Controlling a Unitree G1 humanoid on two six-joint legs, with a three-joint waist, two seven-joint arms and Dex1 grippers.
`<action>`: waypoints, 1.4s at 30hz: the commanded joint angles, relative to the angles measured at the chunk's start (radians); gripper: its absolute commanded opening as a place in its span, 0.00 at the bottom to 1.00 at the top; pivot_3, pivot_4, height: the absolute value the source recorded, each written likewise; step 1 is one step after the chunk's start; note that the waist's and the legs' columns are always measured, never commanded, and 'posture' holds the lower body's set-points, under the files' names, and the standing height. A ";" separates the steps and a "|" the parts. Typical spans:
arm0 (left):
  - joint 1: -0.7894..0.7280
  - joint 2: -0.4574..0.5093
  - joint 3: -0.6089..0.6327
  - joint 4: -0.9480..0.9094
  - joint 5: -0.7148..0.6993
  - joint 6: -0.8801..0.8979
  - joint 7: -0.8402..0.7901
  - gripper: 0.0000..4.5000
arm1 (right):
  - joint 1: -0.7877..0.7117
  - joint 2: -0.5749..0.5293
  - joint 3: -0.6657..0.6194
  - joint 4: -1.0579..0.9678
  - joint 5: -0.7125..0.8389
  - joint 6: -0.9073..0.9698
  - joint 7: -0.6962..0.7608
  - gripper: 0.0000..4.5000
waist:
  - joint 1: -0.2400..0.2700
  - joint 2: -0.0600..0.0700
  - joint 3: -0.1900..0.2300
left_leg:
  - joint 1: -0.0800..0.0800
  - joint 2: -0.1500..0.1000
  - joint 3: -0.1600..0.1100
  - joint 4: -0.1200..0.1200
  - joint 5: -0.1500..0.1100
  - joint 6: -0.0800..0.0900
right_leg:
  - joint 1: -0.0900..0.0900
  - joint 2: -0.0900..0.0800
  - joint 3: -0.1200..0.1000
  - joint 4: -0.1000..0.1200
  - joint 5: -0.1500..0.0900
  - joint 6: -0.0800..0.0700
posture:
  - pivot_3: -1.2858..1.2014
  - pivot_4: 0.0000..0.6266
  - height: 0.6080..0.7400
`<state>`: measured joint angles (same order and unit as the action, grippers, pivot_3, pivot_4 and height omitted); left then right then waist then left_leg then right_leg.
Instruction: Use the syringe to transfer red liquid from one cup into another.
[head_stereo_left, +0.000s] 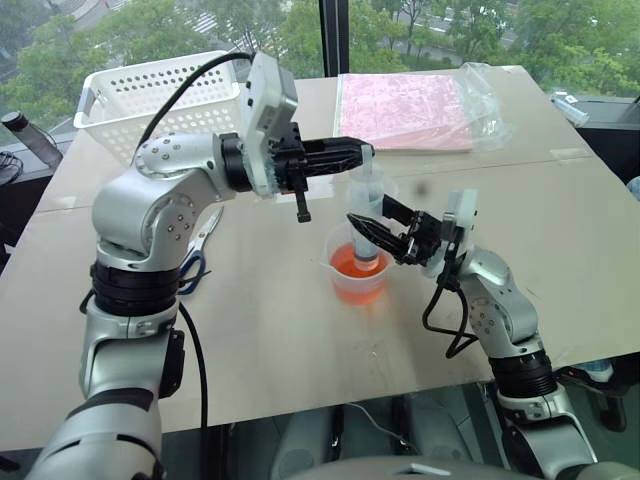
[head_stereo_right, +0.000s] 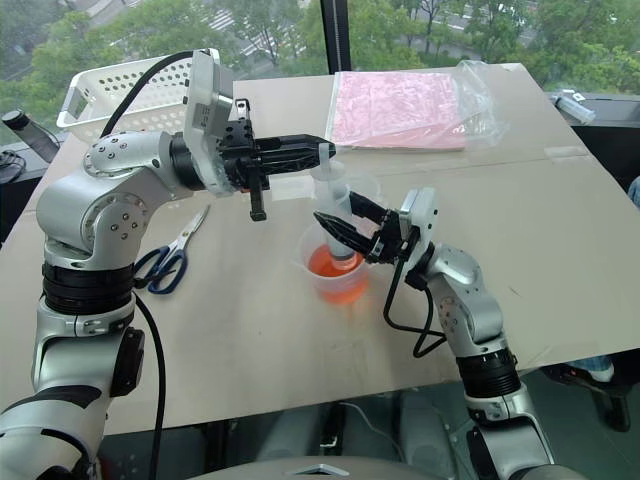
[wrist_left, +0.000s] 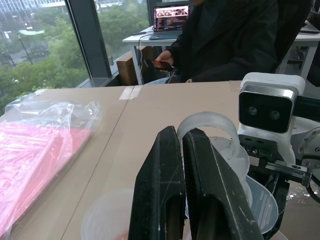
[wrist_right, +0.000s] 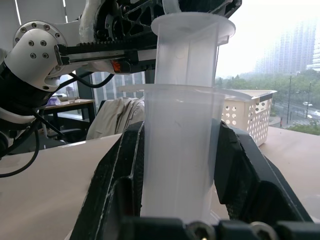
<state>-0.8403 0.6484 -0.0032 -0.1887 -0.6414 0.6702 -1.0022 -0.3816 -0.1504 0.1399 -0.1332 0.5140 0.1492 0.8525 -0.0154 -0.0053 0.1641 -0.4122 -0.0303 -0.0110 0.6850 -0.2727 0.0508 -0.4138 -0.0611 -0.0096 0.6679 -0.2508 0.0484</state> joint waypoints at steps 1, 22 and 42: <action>-0.006 0.035 0.073 -0.039 -0.004 -0.007 0.032 0.00 | -0.012 0.005 0.049 -0.033 -0.001 0.010 0.034 0.33 | -0.001 0.000 0.000 | 0.000 0.000 0.000 0.000 0.000 0.000 | 0.000 0.000 0.000 0.000 0.000 0.000 | 0.52 0.24 1.00; 0.786 0.202 0.573 -0.327 -0.185 0.007 -0.104 0.63 | -0.128 -0.059 -0.093 -0.292 0.220 0.289 -0.132 0.33 | -0.015 0.000 0.000 | 0.000 0.001 -0.001 -0.003 0.000 0.000 | 0.000 -0.007 0.000 -0.003 0.000 0.000 | 0.52 0.24 1.00; 0.856 0.134 0.561 -0.356 -0.363 -0.016 0.055 0.69 | -0.404 -0.082 -0.256 -0.191 0.319 0.353 -0.351 0.33 | 0.000 0.000 0.000 | 0.000 0.000 -0.002 -0.003 0.000 0.000 | 0.000 -0.008 -0.002 -0.003 0.000 -0.001 | 0.52 0.24 1.00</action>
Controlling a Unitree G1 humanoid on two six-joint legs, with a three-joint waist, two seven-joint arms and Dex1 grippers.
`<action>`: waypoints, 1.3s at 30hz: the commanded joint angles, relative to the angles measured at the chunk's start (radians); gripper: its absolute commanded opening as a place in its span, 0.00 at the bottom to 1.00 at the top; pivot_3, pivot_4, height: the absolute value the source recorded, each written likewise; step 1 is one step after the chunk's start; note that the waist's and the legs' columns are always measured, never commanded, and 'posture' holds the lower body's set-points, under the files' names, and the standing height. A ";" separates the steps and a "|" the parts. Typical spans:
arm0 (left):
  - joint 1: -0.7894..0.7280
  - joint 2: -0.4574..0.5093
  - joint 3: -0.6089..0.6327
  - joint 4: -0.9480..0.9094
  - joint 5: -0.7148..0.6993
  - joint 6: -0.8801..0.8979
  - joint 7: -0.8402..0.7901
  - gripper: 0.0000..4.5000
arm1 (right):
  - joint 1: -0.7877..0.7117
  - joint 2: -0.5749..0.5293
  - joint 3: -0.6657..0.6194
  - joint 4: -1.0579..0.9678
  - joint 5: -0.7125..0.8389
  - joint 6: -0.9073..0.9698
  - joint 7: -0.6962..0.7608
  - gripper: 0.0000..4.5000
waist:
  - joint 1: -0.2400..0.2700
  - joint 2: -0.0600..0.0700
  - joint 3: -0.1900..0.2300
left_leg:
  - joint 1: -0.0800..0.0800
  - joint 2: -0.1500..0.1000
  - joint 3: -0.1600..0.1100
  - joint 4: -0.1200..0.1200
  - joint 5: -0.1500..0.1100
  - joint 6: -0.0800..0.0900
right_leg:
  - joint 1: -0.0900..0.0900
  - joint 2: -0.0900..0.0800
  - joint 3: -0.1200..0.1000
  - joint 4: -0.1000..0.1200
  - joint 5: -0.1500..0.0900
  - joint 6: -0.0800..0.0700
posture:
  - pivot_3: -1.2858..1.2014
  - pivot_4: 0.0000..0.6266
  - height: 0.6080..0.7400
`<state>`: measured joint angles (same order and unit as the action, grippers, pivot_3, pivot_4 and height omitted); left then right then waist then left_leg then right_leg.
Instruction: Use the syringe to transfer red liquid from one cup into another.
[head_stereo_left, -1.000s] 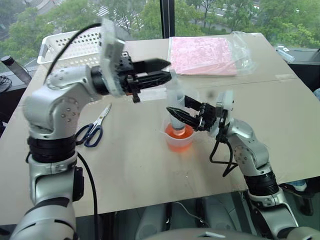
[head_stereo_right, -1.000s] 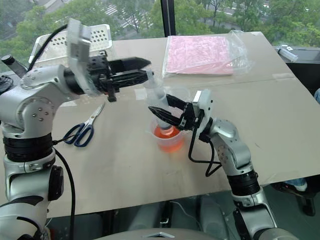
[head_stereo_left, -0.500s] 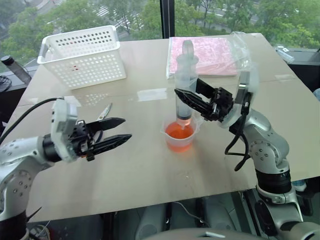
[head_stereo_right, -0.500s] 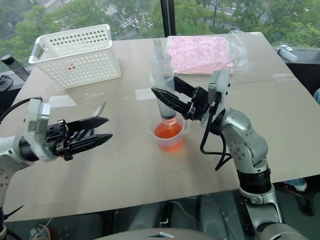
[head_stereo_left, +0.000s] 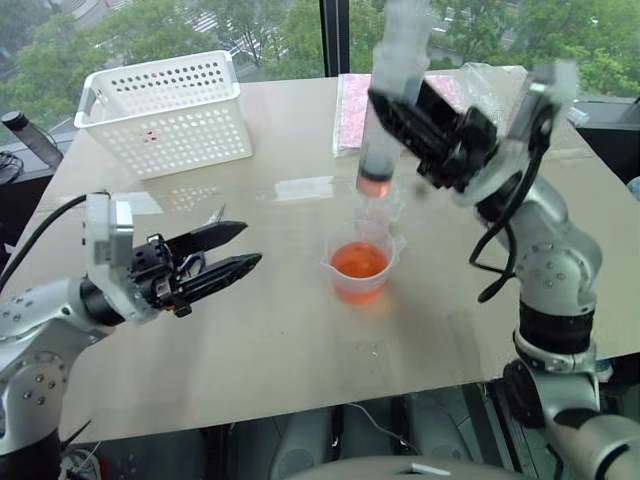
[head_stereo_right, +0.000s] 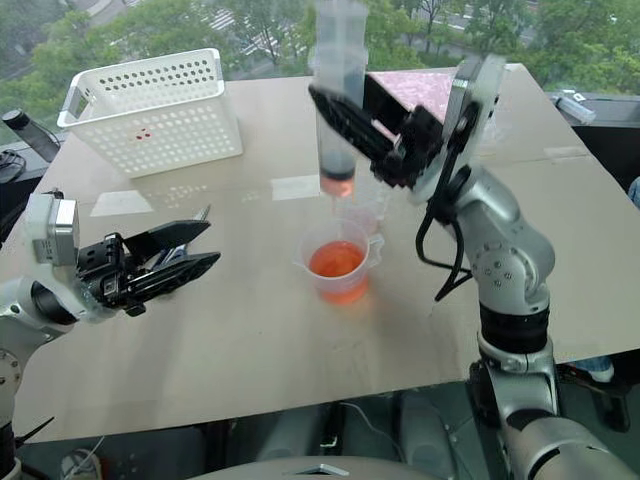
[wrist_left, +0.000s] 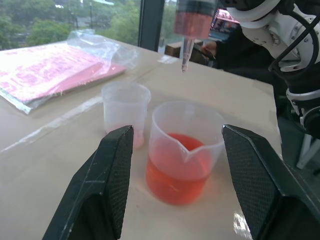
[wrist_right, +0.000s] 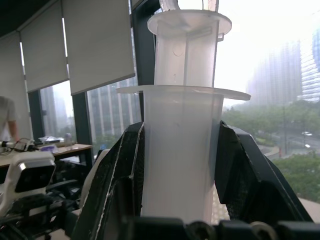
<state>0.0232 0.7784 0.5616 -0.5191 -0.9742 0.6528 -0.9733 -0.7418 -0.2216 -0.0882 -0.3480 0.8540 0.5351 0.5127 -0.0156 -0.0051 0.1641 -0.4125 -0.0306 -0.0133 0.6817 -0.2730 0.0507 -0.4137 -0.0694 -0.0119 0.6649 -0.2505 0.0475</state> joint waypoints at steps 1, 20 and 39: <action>-0.023 0.000 -0.014 -0.025 -0.030 0.001 0.052 0.75 | -0.064 -0.014 -0.027 0.059 -0.047 -0.051 -0.008 0.33 | 0.000 0.000 0.000 | 0.000 0.000 0.000 0.000 0.000 0.000 | 0.000 0.000 0.000 0.000 0.000 0.000 | 0.52 0.24 1.00; -0.114 0.034 -0.065 -0.019 -0.077 0.038 0.186 1.00 | -0.107 0.114 0.011 0.706 -0.366 -0.539 0.220 0.33 | -0.020 0.000 0.000 | 0.000 0.000 0.002 -0.001 0.000 0.000 | 0.000 0.003 0.002 -0.001 0.000 0.000 | 0.52 0.24 1.00; -1.104 -0.116 -0.572 0.601 0.305 0.058 0.308 1.00 | -0.028 0.172 0.059 0.734 -0.431 -0.603 0.298 0.33 | -0.011 0.000 0.000 | 0.000 -0.001 0.002 0.000 0.001 -0.001 | -0.001 0.009 0.000 0.000 0.000 0.001 | 0.52 0.24 1.00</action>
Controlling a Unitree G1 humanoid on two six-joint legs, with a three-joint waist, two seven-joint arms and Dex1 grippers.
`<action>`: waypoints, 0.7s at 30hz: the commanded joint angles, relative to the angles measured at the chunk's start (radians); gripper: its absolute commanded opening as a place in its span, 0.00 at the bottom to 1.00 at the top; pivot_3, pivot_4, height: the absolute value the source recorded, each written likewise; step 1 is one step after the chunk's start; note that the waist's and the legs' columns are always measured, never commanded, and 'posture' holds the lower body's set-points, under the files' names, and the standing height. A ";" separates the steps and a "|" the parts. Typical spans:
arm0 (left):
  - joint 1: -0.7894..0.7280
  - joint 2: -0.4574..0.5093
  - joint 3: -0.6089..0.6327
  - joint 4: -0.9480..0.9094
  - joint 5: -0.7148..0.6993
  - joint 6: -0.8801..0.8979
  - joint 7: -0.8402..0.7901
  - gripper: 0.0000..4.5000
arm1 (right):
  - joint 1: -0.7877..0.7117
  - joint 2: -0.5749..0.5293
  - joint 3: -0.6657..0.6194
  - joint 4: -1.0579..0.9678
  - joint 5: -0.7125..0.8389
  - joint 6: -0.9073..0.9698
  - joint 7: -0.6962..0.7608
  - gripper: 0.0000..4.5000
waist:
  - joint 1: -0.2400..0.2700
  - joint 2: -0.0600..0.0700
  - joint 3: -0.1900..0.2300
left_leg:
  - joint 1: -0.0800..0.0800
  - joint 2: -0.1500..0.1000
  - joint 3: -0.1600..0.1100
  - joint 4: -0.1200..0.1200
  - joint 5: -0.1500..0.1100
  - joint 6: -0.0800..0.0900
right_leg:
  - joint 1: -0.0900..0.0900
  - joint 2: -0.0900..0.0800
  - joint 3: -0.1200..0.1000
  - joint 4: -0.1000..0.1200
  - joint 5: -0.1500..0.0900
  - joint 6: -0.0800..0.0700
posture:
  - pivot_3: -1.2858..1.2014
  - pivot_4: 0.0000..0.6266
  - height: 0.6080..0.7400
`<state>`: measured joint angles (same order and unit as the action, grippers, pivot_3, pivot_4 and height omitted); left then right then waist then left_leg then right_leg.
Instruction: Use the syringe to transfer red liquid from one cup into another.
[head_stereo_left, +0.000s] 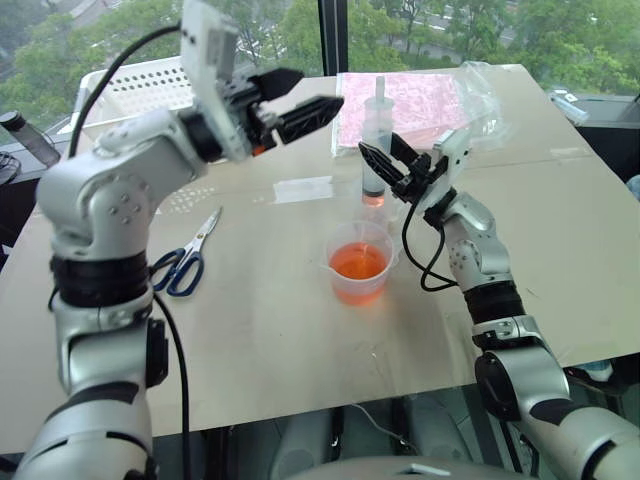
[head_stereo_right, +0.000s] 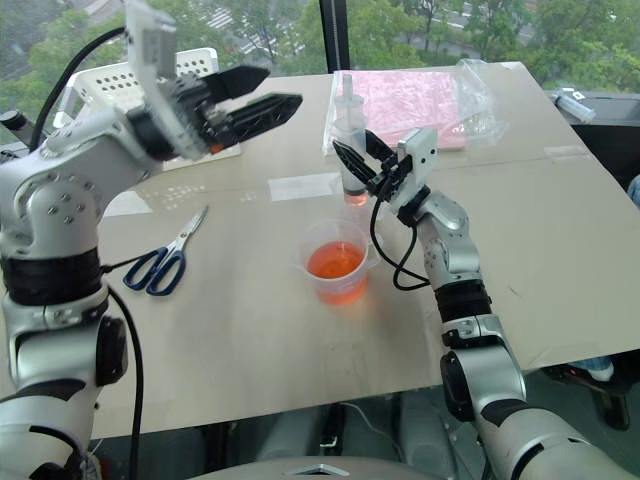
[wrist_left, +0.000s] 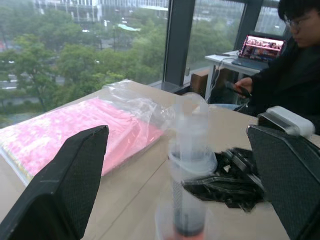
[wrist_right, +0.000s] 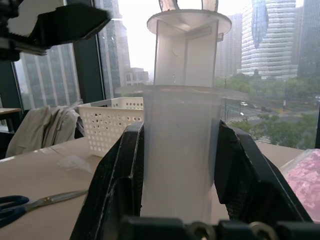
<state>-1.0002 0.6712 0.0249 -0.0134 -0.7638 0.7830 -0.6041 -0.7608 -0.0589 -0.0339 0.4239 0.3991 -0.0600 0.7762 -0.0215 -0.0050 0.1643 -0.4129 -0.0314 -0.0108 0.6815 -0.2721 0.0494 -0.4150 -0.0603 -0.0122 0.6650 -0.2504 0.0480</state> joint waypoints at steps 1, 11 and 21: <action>-0.110 -0.018 -0.057 0.138 0.133 -0.107 -0.092 1.00 | -0.008 0.010 0.002 -0.046 0.032 -0.001 0.044 0.33 | -0.010 0.000 0.000 | 0.000 0.000 0.001 0.000 0.000 0.000 | 0.000 0.000 0.000 0.000 0.000 0.000 | 0.52 0.24 1.00; -0.189 -0.098 -0.109 0.328 0.310 -0.283 -0.285 1.00 | -0.019 0.004 0.004 -0.060 0.056 0.035 0.110 0.33 | -0.020 0.000 0.000 | -0.001 0.000 0.001 -0.001 0.000 0.000 | -0.002 0.000 0.001 0.000 0.000 0.000 | 0.52 0.24 1.00; -0.207 -0.150 -0.089 0.355 0.358 -0.348 -0.376 0.62 | -0.021 -0.024 0.025 -0.042 0.036 0.057 0.177 0.33 | -0.021 0.000 0.000 | -0.001 0.000 0.001 0.000 0.000 0.000 | -0.003 -0.001 0.001 0.001 0.000 0.000 | 0.52 0.24 1.00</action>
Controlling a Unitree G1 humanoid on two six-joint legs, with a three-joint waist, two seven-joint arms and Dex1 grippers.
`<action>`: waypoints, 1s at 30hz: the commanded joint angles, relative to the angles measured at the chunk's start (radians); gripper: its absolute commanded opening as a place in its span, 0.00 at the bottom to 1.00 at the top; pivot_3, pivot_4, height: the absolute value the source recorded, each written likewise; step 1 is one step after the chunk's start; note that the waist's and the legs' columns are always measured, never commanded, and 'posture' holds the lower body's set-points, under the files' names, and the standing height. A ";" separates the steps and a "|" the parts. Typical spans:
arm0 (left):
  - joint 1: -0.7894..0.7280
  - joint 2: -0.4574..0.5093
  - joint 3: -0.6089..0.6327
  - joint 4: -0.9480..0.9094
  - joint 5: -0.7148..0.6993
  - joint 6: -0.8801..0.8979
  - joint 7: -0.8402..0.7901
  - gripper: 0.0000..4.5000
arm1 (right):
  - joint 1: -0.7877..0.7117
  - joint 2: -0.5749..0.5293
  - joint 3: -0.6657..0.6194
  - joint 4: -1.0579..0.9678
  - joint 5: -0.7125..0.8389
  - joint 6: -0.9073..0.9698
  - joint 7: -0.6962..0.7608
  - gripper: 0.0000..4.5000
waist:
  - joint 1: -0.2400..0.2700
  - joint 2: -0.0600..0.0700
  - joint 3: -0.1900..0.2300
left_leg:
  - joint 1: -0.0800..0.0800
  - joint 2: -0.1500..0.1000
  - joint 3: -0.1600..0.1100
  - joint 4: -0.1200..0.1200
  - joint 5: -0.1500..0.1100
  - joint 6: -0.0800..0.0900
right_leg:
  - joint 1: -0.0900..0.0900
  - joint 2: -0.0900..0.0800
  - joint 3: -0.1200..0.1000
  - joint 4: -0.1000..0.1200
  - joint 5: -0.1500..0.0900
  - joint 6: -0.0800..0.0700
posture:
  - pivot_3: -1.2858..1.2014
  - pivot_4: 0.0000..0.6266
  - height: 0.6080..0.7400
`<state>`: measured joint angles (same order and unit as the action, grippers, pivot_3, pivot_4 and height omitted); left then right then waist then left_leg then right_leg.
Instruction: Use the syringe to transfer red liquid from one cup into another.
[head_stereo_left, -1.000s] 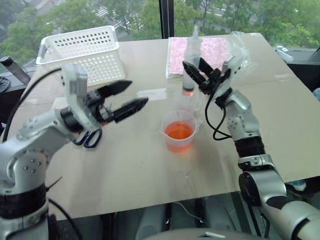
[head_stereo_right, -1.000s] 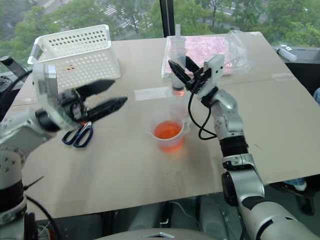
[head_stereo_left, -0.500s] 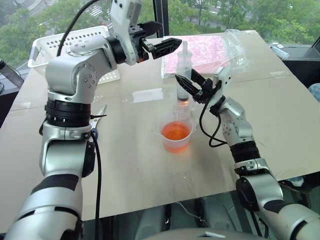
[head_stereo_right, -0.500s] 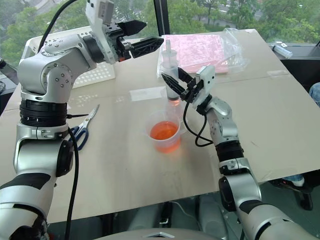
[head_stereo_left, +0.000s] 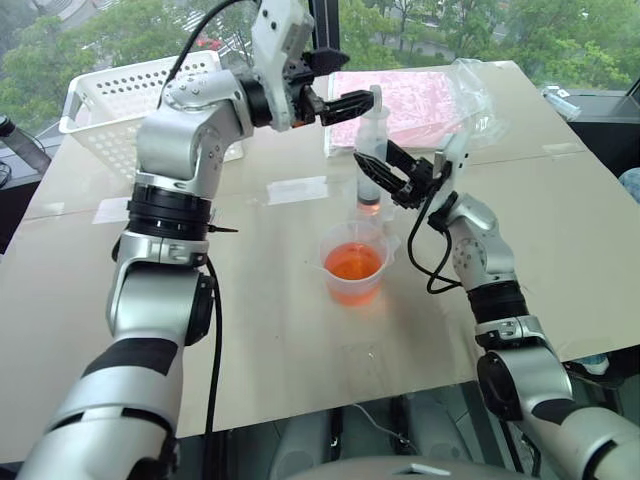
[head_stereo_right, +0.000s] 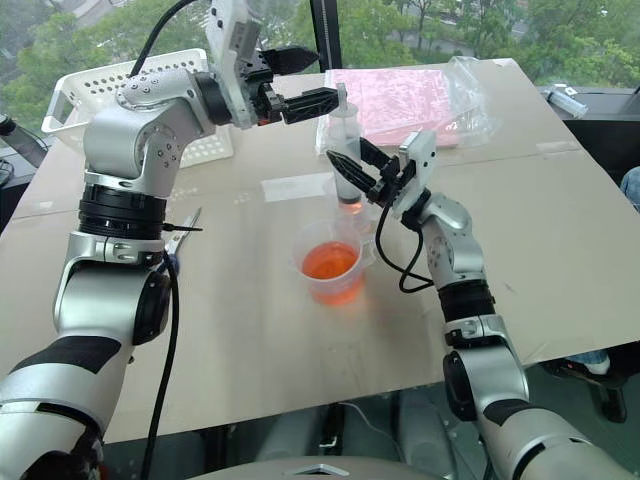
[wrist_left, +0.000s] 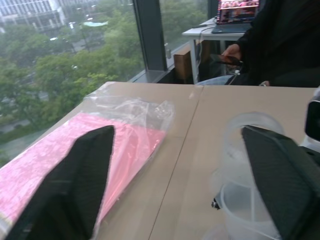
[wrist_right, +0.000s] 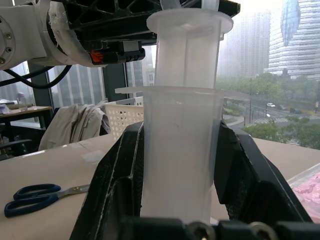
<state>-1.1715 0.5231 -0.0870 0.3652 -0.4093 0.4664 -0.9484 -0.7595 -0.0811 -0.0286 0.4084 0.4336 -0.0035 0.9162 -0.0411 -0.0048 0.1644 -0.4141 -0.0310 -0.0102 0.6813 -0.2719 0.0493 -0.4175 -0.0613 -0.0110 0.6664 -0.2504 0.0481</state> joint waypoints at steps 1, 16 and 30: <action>-0.038 -0.003 0.024 -0.019 0.007 -0.030 -0.040 0.49 | -0.028 -0.007 0.020 -0.018 0.000 0.001 0.047 0.33 | -0.001 0.000 0.000 | 0.000 0.000 0.000 0.000 0.000 0.000 | 0.000 0.000 0.000 0.000 0.000 0.000 | 0.52 0.24 1.00; -0.068 -0.001 0.048 0.017 0.047 -0.052 -0.075 0.00 | -0.085 -0.013 0.002 0.043 -0.010 -0.020 0.038 0.33 | 0.000 0.000 0.000 | 0.000 0.000 0.000 0.002 0.000 0.000 | -0.001 -0.001 0.001 0.004 0.000 0.000 | 0.52 0.24 1.00; 0.132 0.003 -0.010 -0.151 0.093 -0.055 -0.110 0.00 | -0.174 -0.010 -0.034 0.101 -0.016 -0.060 0.040 0.33 | 0.000 0.000 0.000 | -0.001 0.000 0.001 0.003 0.000 0.000 | -0.004 -0.001 0.003 0.008 0.000 0.000 | 0.52 0.24 1.00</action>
<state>-1.0709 0.5313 -0.0523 0.2614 -0.3205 0.4062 -1.0279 -0.8683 -0.0917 -0.0306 0.5478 0.3934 -0.0201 0.9622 -0.0406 -0.0048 0.1644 -0.4151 -0.0313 -0.0088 0.6844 -0.2719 0.0493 -0.4214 -0.0623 -0.0081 0.6742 -0.2504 0.0481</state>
